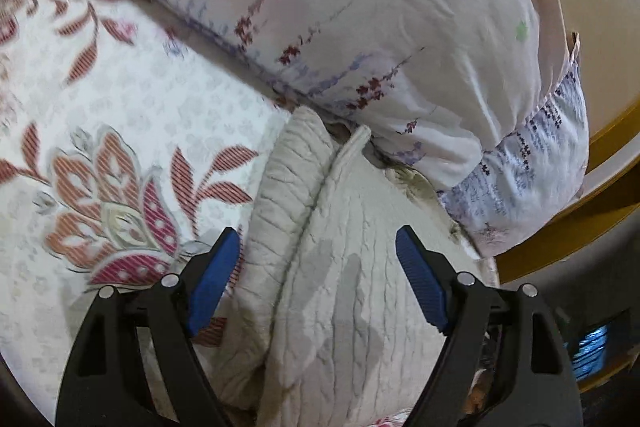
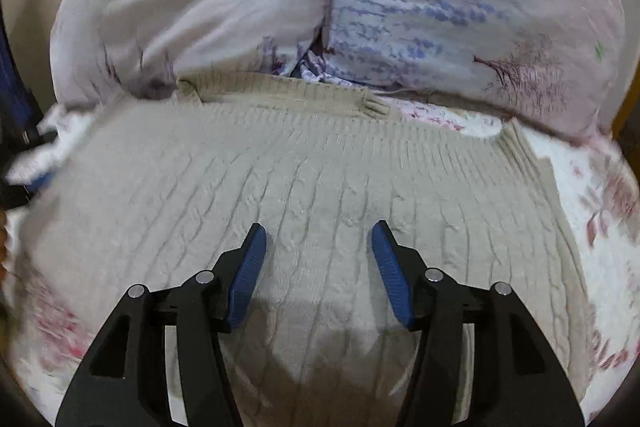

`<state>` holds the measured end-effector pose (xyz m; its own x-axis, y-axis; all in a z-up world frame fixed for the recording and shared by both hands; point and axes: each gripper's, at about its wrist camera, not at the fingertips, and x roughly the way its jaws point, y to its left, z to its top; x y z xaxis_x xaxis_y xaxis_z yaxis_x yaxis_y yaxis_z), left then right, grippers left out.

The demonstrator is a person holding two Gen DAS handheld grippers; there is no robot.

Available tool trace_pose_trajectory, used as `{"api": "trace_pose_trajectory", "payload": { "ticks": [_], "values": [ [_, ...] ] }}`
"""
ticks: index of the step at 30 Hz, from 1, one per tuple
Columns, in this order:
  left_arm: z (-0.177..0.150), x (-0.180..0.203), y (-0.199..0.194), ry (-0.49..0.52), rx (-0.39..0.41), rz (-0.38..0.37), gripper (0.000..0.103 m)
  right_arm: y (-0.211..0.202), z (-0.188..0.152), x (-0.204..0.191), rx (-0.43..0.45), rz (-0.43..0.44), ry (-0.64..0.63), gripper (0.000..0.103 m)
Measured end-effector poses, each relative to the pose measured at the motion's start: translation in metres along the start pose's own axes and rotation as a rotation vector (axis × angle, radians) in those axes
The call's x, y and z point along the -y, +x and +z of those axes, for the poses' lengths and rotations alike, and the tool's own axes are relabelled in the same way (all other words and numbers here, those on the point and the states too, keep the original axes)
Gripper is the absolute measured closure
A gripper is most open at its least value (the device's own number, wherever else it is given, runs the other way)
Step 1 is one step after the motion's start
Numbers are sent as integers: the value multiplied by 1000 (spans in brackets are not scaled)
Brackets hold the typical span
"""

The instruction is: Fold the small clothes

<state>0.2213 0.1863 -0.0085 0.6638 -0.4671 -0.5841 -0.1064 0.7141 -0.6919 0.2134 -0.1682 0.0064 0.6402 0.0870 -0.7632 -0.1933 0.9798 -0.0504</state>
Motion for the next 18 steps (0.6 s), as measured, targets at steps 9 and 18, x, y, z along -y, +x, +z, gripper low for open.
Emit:
{"api": "trace_pose_trajectory", "payload": {
  "ticks": [9, 18],
  "values": [
    [-1, 2, 8, -15, -28, -10, 41, -1, 0, 5, 4, 26, 21, 45],
    [-6, 10, 14, 52, -75, 73, 75, 0, 0, 4, 4, 32, 20, 45]
  ]
}}
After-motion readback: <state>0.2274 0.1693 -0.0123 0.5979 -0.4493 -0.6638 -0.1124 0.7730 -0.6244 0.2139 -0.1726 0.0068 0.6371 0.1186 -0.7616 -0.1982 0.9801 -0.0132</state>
